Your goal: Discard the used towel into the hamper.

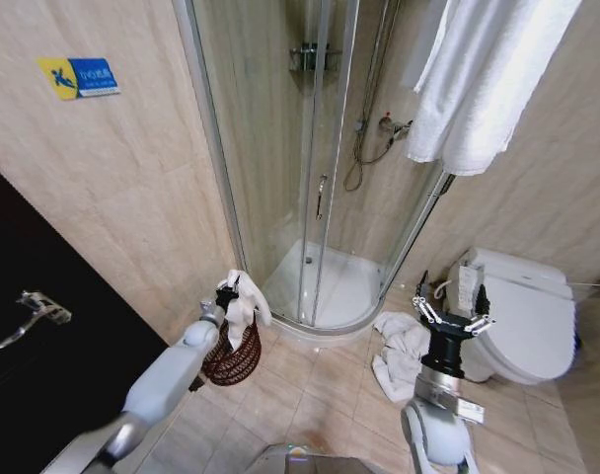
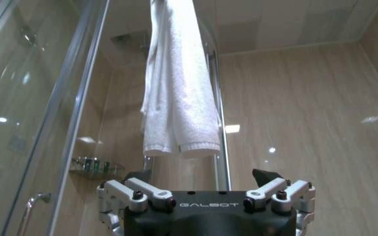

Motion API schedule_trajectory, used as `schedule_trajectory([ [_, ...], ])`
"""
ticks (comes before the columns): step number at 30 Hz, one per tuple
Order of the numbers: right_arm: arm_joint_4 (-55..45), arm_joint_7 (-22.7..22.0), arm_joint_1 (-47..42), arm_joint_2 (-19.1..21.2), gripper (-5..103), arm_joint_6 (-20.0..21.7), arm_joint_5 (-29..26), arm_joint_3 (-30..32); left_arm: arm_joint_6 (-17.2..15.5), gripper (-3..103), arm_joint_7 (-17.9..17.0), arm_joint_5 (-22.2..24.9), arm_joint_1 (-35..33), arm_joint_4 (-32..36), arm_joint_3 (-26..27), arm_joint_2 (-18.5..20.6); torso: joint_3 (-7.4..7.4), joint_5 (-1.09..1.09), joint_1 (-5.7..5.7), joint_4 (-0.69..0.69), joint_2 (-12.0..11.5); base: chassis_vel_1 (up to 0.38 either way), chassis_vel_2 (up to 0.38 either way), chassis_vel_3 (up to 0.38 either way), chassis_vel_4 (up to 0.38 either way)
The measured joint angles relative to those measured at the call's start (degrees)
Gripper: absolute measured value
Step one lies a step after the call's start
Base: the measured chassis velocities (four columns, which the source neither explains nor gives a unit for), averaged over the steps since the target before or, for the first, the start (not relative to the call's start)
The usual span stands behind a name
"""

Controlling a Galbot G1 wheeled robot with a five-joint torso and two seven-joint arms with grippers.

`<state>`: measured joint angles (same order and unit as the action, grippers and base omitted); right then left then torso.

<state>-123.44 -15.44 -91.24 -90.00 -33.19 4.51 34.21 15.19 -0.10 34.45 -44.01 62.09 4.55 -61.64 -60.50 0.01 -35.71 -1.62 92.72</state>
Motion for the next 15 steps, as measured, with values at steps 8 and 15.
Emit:
schedule_trajectory([
  [8, 1.05, -0.21, 0.88, 0.28, 100, 0.16, -0.54, 0.16, 1.1, 4, -1.83, -3.11, 1.72, -3.2, 1.59, 0.37, 0.0, -0.01, 0.0, -0.02, 0.0, 0.0, 0.0, 0.0, 0.0],
  [15, 1.33, -0.23, 1.09, 0.43, 100, 0.18, -0.97, 0.17, 1.29, 4, -1.98, -4.15, 0.45, -3.71, 4.61, 1.72, 0.0, -0.01, 0.0, -0.02, 0.0, 0.0, 0.0, 0.0, 0.0],
])
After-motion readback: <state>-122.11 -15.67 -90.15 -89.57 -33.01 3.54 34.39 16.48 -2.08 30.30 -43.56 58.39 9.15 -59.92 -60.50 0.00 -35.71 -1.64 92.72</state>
